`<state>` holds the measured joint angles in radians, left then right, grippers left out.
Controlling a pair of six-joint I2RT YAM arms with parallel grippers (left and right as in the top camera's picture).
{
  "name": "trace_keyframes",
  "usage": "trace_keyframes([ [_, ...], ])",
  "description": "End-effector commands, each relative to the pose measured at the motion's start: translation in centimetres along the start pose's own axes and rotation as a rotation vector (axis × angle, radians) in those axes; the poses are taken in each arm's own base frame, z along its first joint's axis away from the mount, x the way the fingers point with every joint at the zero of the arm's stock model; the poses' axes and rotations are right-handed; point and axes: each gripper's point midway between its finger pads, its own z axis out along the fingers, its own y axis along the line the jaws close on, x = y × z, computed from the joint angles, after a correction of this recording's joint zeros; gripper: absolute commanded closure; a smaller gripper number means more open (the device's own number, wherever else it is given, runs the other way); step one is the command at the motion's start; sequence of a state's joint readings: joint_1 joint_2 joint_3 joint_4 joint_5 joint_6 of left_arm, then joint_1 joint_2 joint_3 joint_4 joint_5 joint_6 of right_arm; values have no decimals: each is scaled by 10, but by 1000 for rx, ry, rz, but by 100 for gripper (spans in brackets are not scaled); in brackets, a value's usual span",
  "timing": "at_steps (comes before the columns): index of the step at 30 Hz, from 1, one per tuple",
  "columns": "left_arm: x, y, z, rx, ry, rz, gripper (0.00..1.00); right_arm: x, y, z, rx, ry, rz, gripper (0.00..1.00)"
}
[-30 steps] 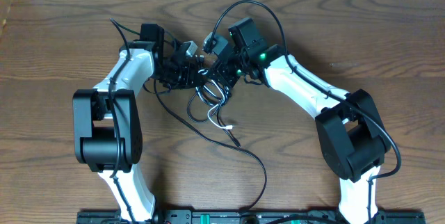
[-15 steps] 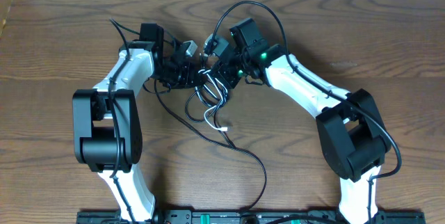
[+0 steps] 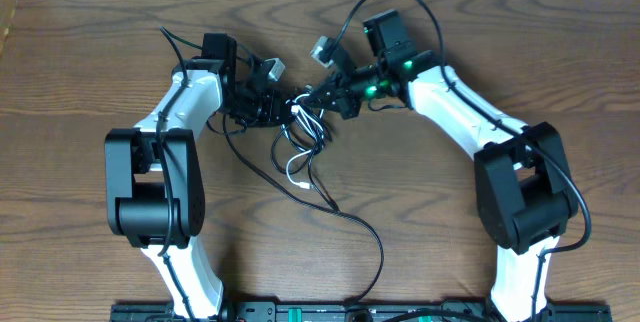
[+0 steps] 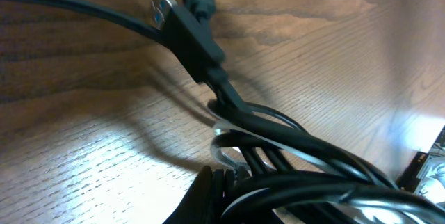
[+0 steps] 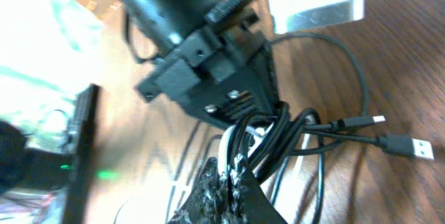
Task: Untangle cables
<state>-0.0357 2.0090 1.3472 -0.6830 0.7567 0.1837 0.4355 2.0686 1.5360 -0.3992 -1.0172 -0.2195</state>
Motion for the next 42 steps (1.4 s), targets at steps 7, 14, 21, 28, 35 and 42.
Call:
trace_keyframes([
  [7,-4,10,-1,-45,-4,-1,93,-30,28,-59,-203,-148,18,99],
  [14,-4,10,-1,-45,-4,-2,93,-30,15,-66,-157,-152,67,99],
  [21,-3,9,-1,-43,2,-6,92,-14,-17,-41,98,-54,77,37],
  [28,-1,7,-1,-29,7,-7,93,-5,-31,-17,280,28,39,19],
  [35,-2,3,-1,-4,4,-4,93,-4,-21,0,286,57,-24,19],
  [42,-2,-18,1,96,-1,45,93,1,-27,8,380,98,-44,27],
])
